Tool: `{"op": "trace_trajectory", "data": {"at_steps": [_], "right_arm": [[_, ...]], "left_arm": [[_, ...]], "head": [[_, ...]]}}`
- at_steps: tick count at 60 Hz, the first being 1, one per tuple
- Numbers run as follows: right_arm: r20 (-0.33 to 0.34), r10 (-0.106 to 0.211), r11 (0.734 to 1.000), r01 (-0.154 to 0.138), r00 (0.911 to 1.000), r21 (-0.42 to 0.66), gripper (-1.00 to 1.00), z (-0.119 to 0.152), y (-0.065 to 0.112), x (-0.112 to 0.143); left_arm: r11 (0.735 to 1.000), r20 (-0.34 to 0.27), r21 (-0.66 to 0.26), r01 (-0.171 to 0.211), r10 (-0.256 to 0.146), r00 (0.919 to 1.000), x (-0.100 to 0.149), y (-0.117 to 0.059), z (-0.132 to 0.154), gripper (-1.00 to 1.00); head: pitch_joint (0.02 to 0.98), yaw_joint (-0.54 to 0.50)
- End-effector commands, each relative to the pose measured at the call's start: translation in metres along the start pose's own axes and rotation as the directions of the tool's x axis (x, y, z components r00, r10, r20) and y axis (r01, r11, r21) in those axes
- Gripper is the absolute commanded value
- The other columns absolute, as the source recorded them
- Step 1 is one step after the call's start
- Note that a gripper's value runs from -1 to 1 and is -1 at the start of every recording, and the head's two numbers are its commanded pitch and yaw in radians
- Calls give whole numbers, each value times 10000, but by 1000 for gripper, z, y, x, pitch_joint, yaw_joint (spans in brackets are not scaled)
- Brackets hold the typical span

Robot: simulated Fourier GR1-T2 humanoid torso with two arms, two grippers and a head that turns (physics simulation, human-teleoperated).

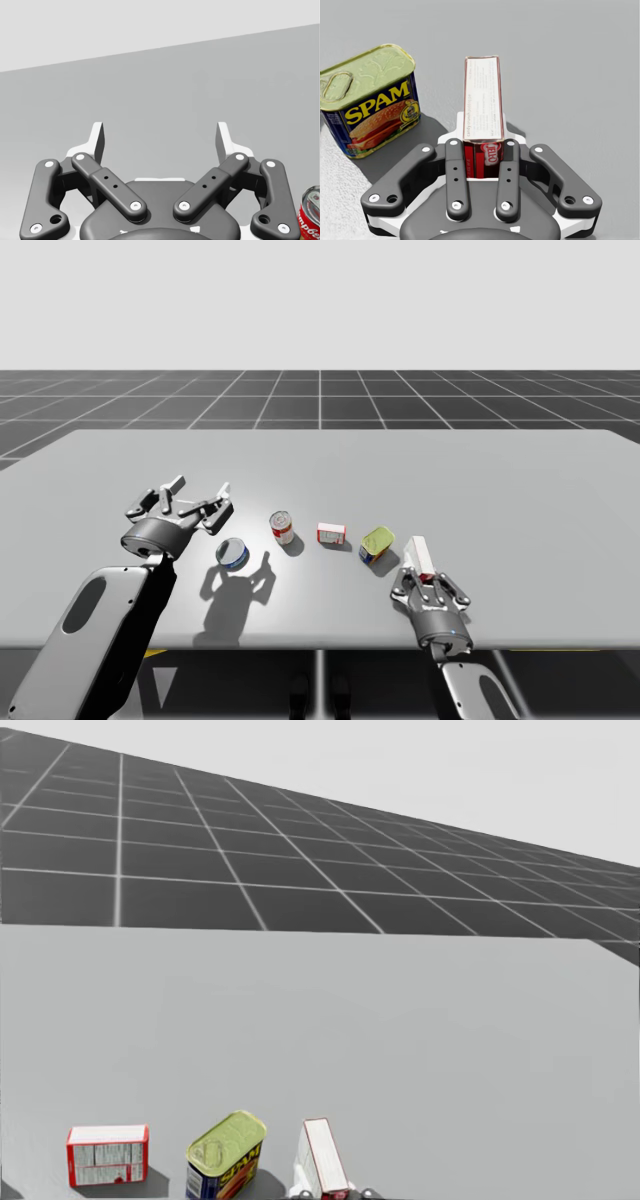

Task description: Pick up the pudding box and lift it.

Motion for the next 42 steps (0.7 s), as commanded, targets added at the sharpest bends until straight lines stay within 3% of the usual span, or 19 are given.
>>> {"op": "trace_trajectory", "data": {"at_steps": [1,16,26,42], "right_arm": [[-190,-104,9966,88,9998,-816,1000,0,-8,-7],[225,-49,9973,65,9997,-733,1000,3,-6,-4],[721,4,9975,47,9974,-708,1000,6,-8,12],[1920,346,9969,-203,9808,-762,1000,10,-12,53]], "left_arm": [[10000,-9,17,-6,6,10000,-1,1,0,-1000],[10000,-11,35,-33,33,10000,-1,2,0,-1000],[10000,-14,43,-35,35,10000,-1,3,0,-1000],[10000,-8,64,-35,35,10000,-1,3,0,-1000]], "head": [[460,-407],[445,-418],[449,-423],[452,-431]]}}
